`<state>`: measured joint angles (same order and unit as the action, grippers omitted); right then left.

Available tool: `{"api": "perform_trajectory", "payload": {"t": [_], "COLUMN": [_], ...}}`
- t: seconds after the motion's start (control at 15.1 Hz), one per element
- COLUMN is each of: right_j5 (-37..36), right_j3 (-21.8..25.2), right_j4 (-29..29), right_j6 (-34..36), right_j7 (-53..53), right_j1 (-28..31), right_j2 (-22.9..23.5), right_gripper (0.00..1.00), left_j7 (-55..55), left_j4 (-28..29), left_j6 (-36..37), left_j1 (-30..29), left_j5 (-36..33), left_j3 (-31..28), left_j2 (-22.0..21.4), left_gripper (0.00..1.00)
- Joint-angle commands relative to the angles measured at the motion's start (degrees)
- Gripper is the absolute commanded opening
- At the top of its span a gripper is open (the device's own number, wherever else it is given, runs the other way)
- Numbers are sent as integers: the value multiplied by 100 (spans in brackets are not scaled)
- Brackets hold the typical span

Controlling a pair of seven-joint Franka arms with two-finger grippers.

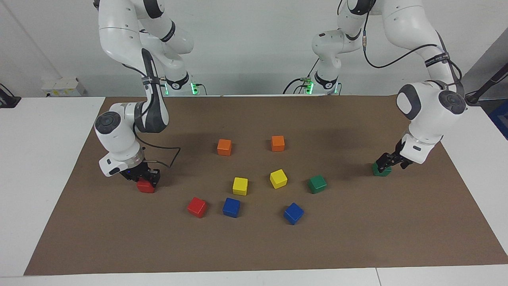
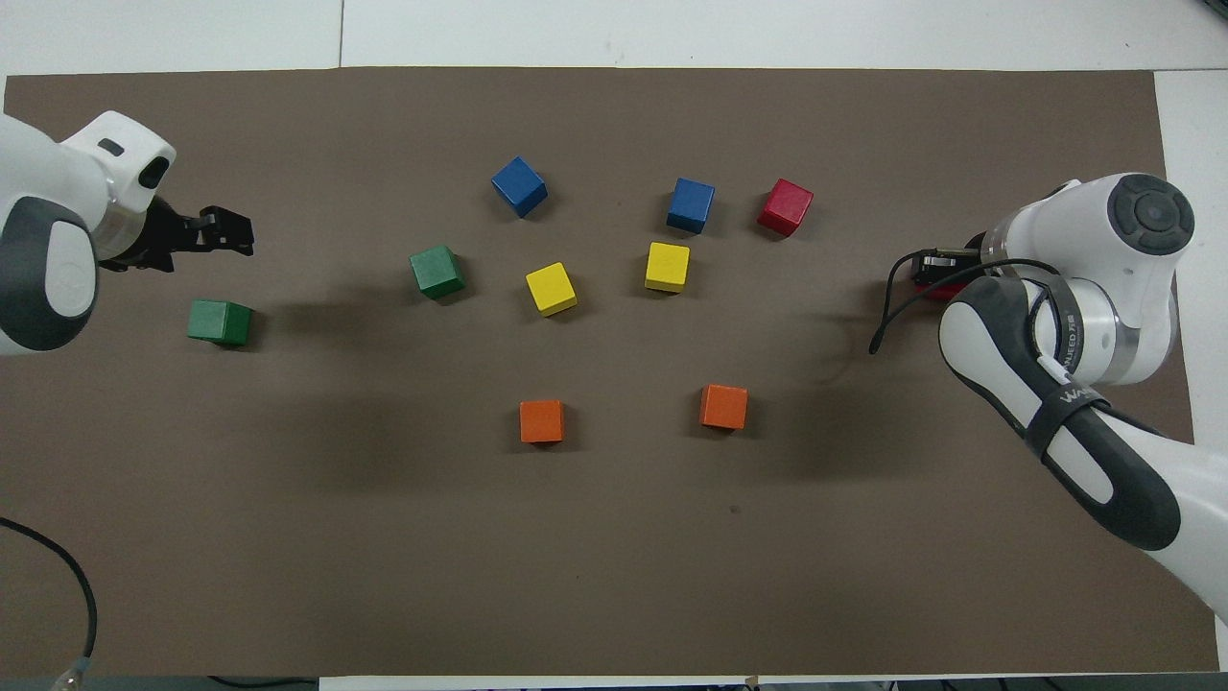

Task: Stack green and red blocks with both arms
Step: 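Release the green cube with the left gripper while the right gripper releases red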

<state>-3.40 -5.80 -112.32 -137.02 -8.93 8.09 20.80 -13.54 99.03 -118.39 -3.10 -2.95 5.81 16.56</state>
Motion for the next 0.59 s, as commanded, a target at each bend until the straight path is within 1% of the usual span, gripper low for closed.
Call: {"api": "perform_trajectory", "payload": {"t": [0.0, 0.07, 0.13, 0.2, 0.26, 0.4, 0.46, 0.53], "right_j5": [-11, -11, -11, -37, -46, -133, -265, -388], "right_j3": [-62, -61, -61, -61, -53, -44, -53, -53], "right_j4": [167, 167, 149, 175, 167, 184, 262, 455], "right_j6": [-70, -62, -114, -80, -62, 95, 323, 690], "right_j7": [-109, -118, -126, -118, -118, -118, -126, -144], "right_j1": [166, 158, 158, 140, 131, 88, 53, -26], "right_j2": [354, 355, 355, 346, 337, 293, 232, 179], "right_gripper": [0, 11, 80, 100, 100, 100, 100, 100], "left_j7": [-1237, -1570, -1938, -2194, -2432, -2645, -2645, -2645], "left_j4": [-638, -874, -1164, -1428, -1448, -1273, -1229, -1072], "left_j6": [255, 325, 378, 422, 361, 116, 71, 53], "left_j1": [729, 958, 1195, 1459, 1644, 1690, 1698, 1716], "left_j5": [-188, -197, -258, -476, -713, -786, -795, -803], "left_j3": [-72, -72, -80, -89, -81, -72, -72, -72], "left_j2": [443, 610, 881, 1171, 1296, 1315, 1315, 1288], "left_gripper": [100, 100, 100, 100, 100, 100, 100, 100]}}
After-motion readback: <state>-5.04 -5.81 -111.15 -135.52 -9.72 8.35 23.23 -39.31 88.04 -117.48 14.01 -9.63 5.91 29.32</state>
